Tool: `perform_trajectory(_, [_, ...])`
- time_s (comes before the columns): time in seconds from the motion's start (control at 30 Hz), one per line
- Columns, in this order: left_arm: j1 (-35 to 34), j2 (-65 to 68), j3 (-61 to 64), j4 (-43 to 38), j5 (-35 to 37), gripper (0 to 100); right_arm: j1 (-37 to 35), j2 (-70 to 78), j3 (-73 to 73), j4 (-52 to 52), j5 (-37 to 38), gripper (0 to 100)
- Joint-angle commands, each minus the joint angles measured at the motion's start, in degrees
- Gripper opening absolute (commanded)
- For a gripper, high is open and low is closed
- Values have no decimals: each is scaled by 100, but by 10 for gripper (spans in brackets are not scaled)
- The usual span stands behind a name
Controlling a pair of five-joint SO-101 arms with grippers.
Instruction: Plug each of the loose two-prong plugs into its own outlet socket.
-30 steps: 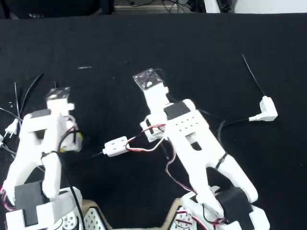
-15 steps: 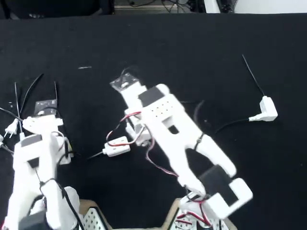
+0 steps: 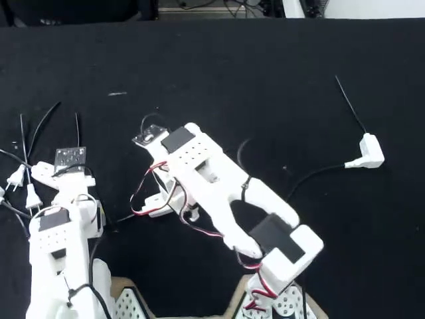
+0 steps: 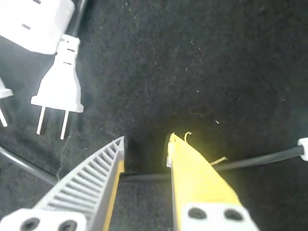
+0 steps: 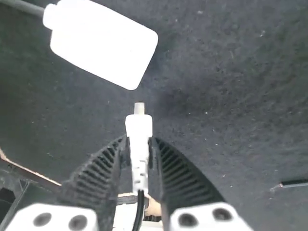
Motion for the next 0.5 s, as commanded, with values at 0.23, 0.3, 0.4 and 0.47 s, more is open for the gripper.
perform_trajectory(0.23, [84,-325,4,237,-70,152,-105,84,-356,-624,-44,11])
perform_trajectory(0.3, [84,-325,4,237,-158,152,-105,84,-453,-624,-44,11])
perform_trajectory(0.4, [119,-360,4,422,-413,152,-79,92,-611,-624,-44,11])
perform_trajectory(0.47, [374,-378,22,607,-492,152,-79,92,-699,-624,-18,11])
